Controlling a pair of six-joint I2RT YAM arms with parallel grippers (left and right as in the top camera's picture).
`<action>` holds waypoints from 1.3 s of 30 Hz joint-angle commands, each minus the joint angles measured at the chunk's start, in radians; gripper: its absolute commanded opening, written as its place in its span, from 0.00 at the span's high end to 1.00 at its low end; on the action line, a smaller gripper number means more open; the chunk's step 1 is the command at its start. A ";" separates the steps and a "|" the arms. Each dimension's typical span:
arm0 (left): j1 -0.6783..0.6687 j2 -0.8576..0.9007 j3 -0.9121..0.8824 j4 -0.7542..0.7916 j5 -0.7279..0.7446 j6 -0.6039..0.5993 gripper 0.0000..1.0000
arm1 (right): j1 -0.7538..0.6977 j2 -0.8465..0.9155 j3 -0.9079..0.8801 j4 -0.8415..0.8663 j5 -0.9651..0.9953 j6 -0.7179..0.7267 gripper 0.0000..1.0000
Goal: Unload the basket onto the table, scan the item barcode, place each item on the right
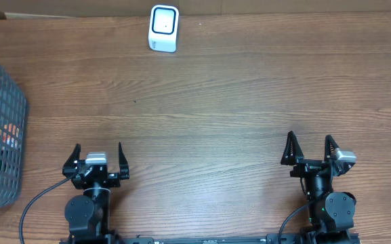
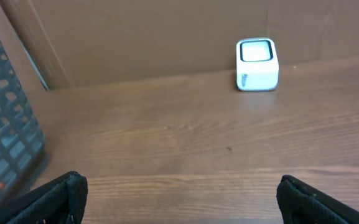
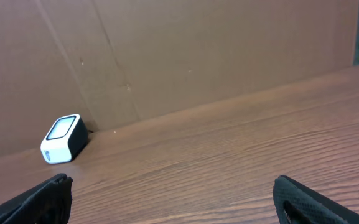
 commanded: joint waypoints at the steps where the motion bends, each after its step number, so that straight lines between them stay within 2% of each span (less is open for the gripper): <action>1: -0.006 0.079 0.153 -0.044 0.025 -0.026 0.00 | 0.005 -0.008 -0.010 0.005 0.006 -0.003 0.00; 5: -0.006 0.245 0.309 -0.073 0.039 -0.035 0.00 | 0.005 -0.008 -0.010 0.005 0.006 -0.003 0.00; 10: -0.006 0.570 0.627 -0.222 0.116 -0.037 0.00 | 0.005 -0.008 -0.010 0.005 0.006 -0.003 0.00; 16: -0.006 0.959 1.109 -0.578 0.158 -0.078 0.00 | 0.005 -0.008 -0.010 0.005 0.006 -0.003 0.00; 19: -0.006 1.151 1.385 -0.814 0.250 -0.079 0.00 | 0.005 -0.008 -0.010 0.005 0.006 -0.003 0.00; 22: -0.006 1.295 1.581 -0.958 0.383 -0.079 0.00 | 0.005 -0.008 -0.010 0.005 0.006 -0.003 0.00; 26: -0.006 1.379 1.640 -0.981 0.450 -0.089 0.00 | 0.005 -0.008 -0.010 0.005 0.006 -0.003 0.00; 34: -0.002 1.432 1.642 -0.966 0.436 -0.091 0.00 | 0.005 -0.008 -0.010 0.005 0.006 -0.003 0.00; 39: 0.071 1.432 1.716 -0.962 0.328 -0.221 0.00 | 0.005 -0.008 -0.010 0.005 0.006 -0.003 0.00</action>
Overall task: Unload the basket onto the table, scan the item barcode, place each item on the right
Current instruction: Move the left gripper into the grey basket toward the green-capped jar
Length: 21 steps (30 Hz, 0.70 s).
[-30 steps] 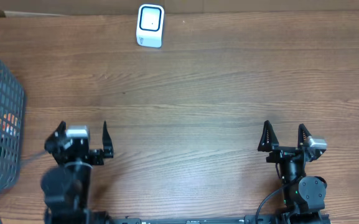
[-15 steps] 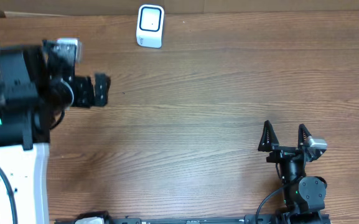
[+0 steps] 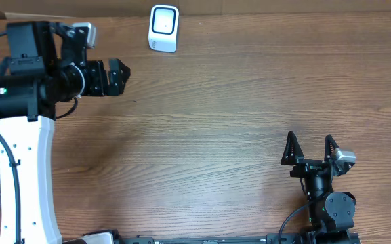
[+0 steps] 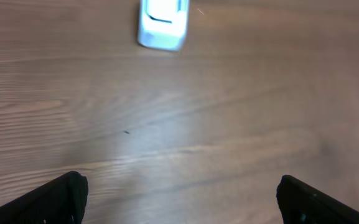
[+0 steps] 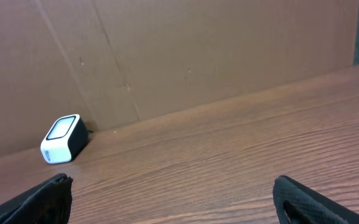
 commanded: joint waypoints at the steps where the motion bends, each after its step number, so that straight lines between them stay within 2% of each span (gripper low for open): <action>1: 0.089 -0.005 0.106 0.004 -0.080 -0.130 0.00 | 0.005 -0.007 -0.010 0.005 0.006 -0.003 0.00; 7: 0.327 -0.005 0.243 0.013 -0.091 -0.317 0.00 | 0.005 -0.007 -0.010 0.005 0.006 -0.003 0.00; 12: 0.542 -0.004 0.266 0.024 -0.098 -0.436 0.00 | 0.005 -0.007 -0.010 0.005 0.006 -0.003 0.00; 14: 0.621 0.006 0.264 -0.005 -0.145 -0.467 0.00 | 0.005 -0.007 -0.010 0.005 0.006 -0.003 0.00; 18: 0.714 0.053 0.264 -0.108 -0.332 -0.529 0.00 | 0.005 -0.007 -0.010 0.005 0.006 -0.003 0.00; 21: 0.764 0.112 0.263 -0.165 -0.413 -0.528 0.00 | 0.005 -0.007 -0.010 0.005 0.006 -0.003 0.00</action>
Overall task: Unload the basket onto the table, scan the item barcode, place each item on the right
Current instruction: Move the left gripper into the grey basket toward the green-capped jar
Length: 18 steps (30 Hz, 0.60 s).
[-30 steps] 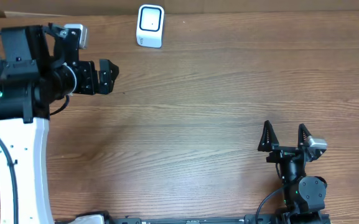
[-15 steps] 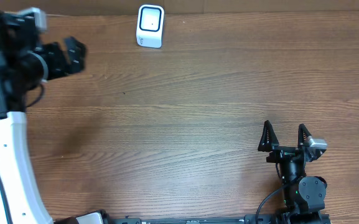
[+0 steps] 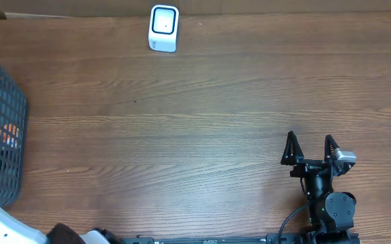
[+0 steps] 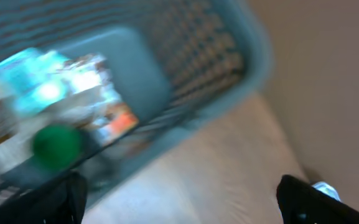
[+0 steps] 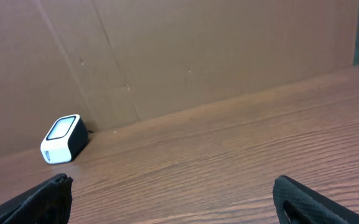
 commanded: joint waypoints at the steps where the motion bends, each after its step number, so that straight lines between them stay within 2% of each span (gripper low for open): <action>1: 0.059 0.086 0.012 -0.043 -0.155 -0.046 0.00 | 0.004 -0.007 -0.010 0.005 0.006 -0.003 0.00; 8: 0.159 0.217 0.012 -0.058 -0.154 0.021 0.00 | 0.004 -0.007 -0.010 0.005 0.006 -0.003 0.00; 18: 0.163 0.451 0.000 -0.158 -0.159 0.071 0.00 | 0.004 -0.007 -0.010 0.005 0.006 -0.003 0.00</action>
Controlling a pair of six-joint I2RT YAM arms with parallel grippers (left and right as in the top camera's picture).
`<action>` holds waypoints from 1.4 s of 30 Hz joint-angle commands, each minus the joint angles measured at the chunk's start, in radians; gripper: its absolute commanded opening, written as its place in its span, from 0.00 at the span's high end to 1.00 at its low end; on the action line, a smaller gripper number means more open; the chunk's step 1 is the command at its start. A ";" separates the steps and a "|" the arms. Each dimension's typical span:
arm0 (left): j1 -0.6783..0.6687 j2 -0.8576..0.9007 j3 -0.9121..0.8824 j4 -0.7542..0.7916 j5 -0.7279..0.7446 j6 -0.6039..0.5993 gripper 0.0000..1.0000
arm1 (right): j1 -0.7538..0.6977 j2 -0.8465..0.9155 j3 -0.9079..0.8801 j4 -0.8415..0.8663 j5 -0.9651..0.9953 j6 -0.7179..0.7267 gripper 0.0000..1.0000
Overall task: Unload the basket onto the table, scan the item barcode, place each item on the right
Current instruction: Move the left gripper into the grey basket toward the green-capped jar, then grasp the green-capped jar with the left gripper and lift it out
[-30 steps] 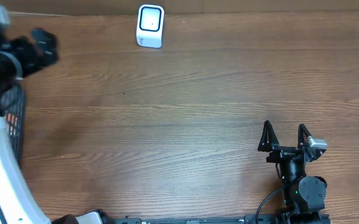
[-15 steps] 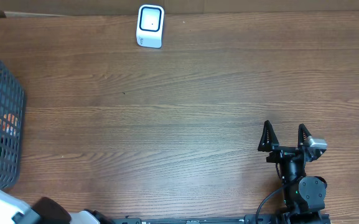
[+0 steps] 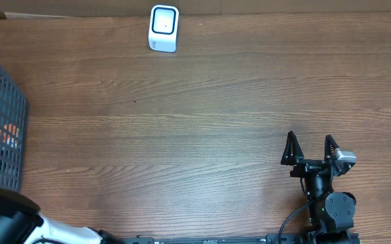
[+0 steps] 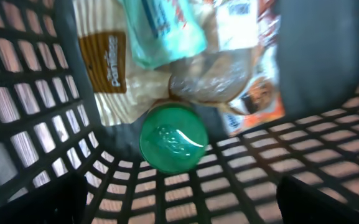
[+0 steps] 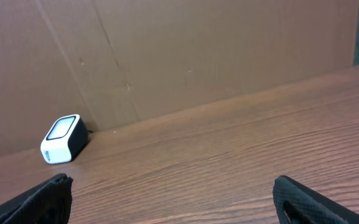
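Observation:
My left wrist view looks down into the dark grid basket (image 4: 36,93). Inside lie a round green-topped container (image 4: 173,138), a teal packet (image 4: 160,28), a brown-and-white bag (image 4: 114,68) and an orange packet (image 4: 254,102). My left gripper (image 4: 179,208) is open above the green container, holding nothing. In the overhead view only part of the left arm (image 3: 5,220) shows, at the bottom left. The white scanner (image 3: 163,27) stands at the table's far edge, also visible as the scanner (image 5: 62,138). My right gripper (image 3: 310,148) rests open near the front right.
The basket (image 3: 2,115) stands at the table's left edge, with coloured packets showing through its wall. A brown cardboard wall (image 5: 198,56) rises behind the scanner. The wooden table (image 3: 215,122) stretches between scanner and grippers.
The left wrist camera saw the basket from the side, blurred; now it looks straight down into it, over the green container. The right arm has not moved.
Both grippers rested open at the table's front edge. Then the left arm was raised at the far left, near the scanner. Then it had left that spot and faced the basket from outside; now its open gripper is over the basket's contents.

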 commanded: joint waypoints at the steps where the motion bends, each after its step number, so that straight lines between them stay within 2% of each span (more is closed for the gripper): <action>1: 0.000 0.075 0.000 -0.024 -0.017 0.030 0.00 | 0.004 -0.007 -0.010 0.005 0.006 -0.003 0.00; 7: -0.001 0.145 -0.006 -0.036 -0.013 0.046 0.00 | 0.004 -0.007 -0.010 0.005 0.006 -0.003 0.00; 15: -0.003 0.147 -0.138 0.028 -0.021 0.047 0.02 | 0.004 -0.007 -0.010 0.005 0.006 -0.003 0.00; 20: -0.008 0.147 -0.157 0.055 -0.021 0.056 0.03 | 0.004 -0.007 -0.010 0.005 0.006 -0.003 0.00; 29: -0.029 0.147 -0.274 0.128 -0.024 0.071 0.13 | 0.004 -0.007 -0.010 0.005 0.006 -0.003 0.00; 31: -0.029 0.147 -0.299 0.144 -0.024 0.071 0.18 | 0.004 -0.007 -0.010 0.005 0.006 -0.003 0.00; 38: -0.029 0.146 -0.303 0.149 -0.024 0.071 0.53 | 0.004 -0.007 -0.010 0.005 0.006 -0.003 0.00; 42: -0.029 0.144 -0.264 0.124 -0.018 0.071 0.58 | 0.004 -0.007 -0.010 0.005 0.006 -0.003 0.00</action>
